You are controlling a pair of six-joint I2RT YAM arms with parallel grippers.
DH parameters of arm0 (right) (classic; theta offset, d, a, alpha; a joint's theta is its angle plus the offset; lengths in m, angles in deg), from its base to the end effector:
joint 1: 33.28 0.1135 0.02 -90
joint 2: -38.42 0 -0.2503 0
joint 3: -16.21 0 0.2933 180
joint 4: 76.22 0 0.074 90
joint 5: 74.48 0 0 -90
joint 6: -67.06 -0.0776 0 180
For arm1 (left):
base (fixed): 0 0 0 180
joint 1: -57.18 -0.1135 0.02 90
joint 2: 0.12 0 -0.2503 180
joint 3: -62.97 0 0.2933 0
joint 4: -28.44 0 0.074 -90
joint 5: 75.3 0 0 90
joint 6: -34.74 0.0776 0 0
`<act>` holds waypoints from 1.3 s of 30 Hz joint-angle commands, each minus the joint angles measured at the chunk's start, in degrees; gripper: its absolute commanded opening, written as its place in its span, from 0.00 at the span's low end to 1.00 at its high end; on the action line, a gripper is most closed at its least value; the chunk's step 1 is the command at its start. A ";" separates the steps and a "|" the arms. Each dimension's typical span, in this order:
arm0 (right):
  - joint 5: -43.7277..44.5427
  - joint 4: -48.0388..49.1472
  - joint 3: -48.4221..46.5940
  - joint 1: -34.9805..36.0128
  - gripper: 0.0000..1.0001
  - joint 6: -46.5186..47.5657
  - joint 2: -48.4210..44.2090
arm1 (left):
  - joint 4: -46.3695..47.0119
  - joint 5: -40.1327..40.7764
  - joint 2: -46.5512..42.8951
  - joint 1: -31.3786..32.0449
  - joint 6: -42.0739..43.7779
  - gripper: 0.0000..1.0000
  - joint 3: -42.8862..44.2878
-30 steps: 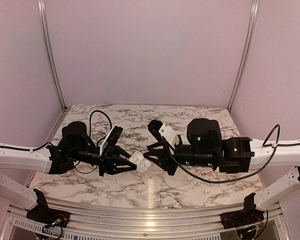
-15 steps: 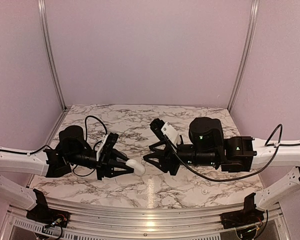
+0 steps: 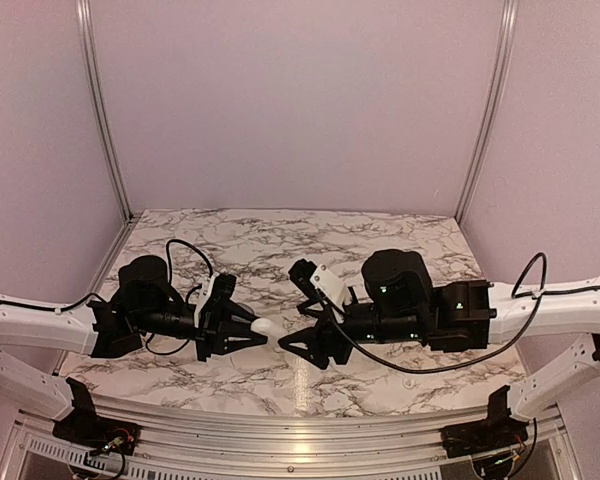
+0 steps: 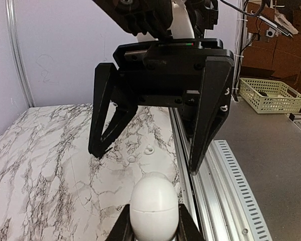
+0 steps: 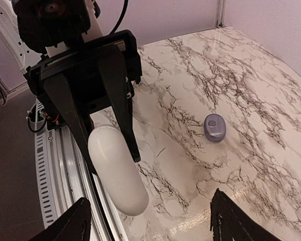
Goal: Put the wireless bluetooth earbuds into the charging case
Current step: Open the charging case.
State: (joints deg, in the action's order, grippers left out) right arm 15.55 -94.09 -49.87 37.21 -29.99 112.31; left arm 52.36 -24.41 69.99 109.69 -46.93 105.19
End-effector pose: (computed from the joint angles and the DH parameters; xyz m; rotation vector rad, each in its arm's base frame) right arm 0.1262 0.3560 0.2484 -1.1178 1.8092 0.8369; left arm 0.1608 -0.2900 0.2024 1.3178 1.1555 -1.1313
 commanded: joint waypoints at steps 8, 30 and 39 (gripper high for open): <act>2.09 0.32 -3.56 0.24 0.79 1.94 4.37 | 1.23 -3.83 -0.76 0.13 1.62 0.00 0.02; 7.32 0.02 -2.15 0.25 0.78 0.90 -1.66 | 0.37 -9.57 -2.50 0.63 4.49 0.00 -1.77; 0.96 0.46 -1.77 0.25 0.78 1.25 -1.78 | 0.23 -7.72 -2.52 0.73 4.29 0.00 -1.70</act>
State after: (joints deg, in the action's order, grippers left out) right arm 20.88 -94.92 -50.97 37.67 -28.76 111.26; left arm 52.43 -32.37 68.53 110.08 -42.93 103.74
